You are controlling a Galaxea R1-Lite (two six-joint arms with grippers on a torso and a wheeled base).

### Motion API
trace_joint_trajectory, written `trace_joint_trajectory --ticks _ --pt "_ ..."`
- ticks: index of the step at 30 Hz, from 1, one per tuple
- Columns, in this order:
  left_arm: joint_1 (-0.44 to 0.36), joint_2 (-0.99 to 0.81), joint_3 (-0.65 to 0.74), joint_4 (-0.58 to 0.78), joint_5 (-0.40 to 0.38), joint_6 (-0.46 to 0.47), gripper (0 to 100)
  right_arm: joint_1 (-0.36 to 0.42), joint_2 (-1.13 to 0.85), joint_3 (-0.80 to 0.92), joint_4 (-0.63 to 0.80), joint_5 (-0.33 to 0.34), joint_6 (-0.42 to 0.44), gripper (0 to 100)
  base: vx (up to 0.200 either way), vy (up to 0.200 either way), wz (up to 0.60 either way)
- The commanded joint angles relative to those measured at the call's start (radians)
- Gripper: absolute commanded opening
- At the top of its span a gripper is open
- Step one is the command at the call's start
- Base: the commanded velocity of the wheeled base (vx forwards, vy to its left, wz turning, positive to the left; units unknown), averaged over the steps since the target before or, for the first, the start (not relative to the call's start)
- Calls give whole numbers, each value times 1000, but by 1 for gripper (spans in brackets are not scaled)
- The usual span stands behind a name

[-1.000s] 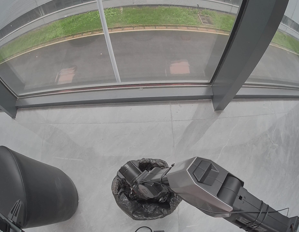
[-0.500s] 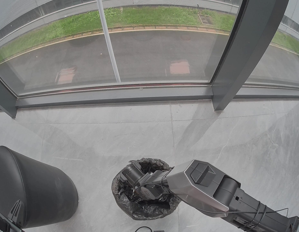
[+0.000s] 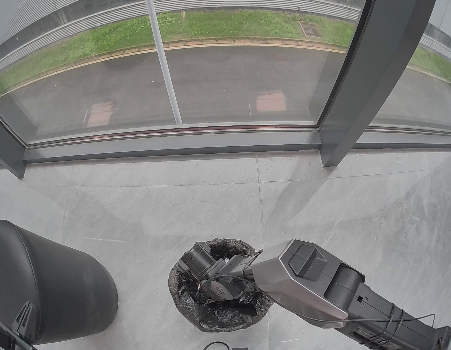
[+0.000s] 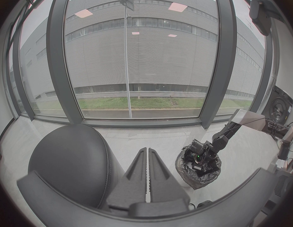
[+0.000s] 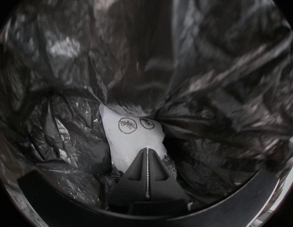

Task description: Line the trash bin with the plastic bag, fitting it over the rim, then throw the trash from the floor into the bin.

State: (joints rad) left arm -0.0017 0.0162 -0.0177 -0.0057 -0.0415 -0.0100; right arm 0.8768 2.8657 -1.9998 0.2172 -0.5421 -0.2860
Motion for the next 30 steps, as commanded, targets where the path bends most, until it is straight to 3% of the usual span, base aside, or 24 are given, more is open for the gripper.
trace_joint_trajectory --ticks 1,11,17,30 --pt "0 -15 18 0 0 -1 0 8 -63 0 7 -4 -21 0 0 0 0" --pt "0 -15 18 0 0 -1 0 41 -229 0 94 -47 -35 0 0 0 0" --pt "0 -15 18 0 0 -1 0 24 -306 0 97 -114 -33 0 0 0 0" --pt "0 -16 18 0 0 -1 0 19 -460 0 182 -117 -44 0 0 0 0"
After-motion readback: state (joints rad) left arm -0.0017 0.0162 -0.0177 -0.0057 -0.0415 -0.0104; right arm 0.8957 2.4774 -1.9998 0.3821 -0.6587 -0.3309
